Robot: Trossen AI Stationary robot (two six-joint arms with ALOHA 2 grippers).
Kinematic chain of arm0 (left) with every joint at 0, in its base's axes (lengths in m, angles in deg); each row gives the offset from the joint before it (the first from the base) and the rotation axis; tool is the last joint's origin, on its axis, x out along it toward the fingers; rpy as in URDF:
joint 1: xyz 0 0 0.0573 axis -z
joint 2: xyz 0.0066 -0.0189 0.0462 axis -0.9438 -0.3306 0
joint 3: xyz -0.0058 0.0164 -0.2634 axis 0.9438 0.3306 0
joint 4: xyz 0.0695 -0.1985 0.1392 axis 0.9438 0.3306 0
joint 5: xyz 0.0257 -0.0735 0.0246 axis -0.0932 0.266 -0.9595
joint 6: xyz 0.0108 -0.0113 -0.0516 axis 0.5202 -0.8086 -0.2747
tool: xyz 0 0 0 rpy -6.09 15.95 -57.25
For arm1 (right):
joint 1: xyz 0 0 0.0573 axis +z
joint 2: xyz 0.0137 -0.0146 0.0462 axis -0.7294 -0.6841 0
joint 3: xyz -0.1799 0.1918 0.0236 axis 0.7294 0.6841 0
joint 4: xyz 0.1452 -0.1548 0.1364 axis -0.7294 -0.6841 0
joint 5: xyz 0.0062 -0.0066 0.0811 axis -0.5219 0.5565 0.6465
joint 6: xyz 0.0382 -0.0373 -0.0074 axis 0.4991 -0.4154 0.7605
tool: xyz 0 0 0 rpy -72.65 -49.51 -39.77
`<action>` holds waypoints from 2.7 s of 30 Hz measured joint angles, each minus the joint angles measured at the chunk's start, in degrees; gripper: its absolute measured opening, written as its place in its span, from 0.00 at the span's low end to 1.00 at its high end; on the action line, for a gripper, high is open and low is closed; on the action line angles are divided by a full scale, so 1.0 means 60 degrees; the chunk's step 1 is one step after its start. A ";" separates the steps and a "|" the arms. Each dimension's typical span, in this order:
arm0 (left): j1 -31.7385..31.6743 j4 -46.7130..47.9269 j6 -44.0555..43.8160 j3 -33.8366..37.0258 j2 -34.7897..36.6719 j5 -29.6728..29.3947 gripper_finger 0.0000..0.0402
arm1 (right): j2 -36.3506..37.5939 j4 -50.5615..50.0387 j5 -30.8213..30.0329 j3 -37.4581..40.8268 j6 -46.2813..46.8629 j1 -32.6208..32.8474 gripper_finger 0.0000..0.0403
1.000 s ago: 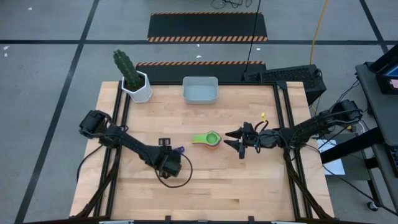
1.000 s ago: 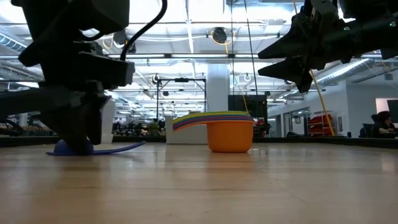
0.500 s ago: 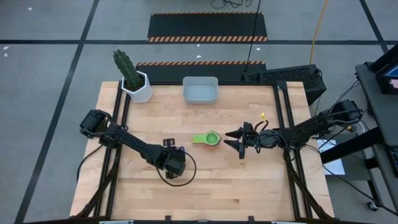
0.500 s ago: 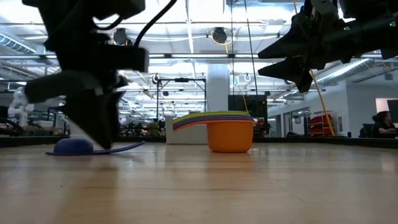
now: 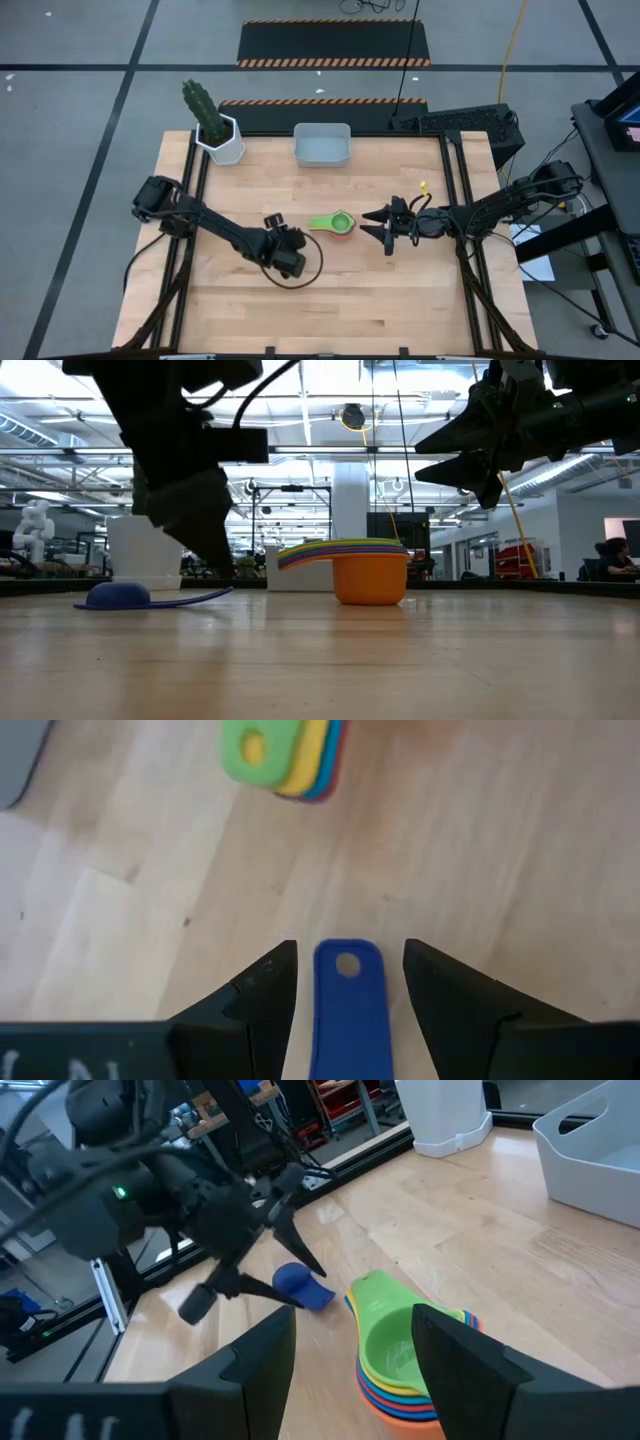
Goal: Nest measuring cups in basket
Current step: Stack the violet measuring cup on top of the green measuring cup
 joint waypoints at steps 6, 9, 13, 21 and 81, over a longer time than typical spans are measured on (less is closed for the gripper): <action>0.0000 -0.0064 -0.0018 0.0009 -0.0387 0.0015 0.50 | 0.0000 -0.0071 0.0007 0.0000 -0.0033 0.0000 0.48; -0.0011 -0.0096 -0.0163 0.0005 -0.0380 0.0064 0.57 | 0.0000 -0.0075 0.0006 0.0000 -0.0096 0.0000 0.48; -0.0044 0.0009 -0.0312 0.0008 -0.0376 0.0088 0.68 | 0.0000 -0.0071 0.0007 0.0000 -0.0138 0.0000 0.48; -0.0390 -0.0268 -0.0438 -0.0028 -0.0751 0.0334 0.72 | 0.0000 -0.0071 0.0088 0.0000 -0.0073 0.0000 0.48; -0.0099 -0.0802 0.2194 0.0045 0.0509 0.3026 0.32 | -0.0001 0.0143 0.0736 0.0004 -0.0317 0.0019 0.48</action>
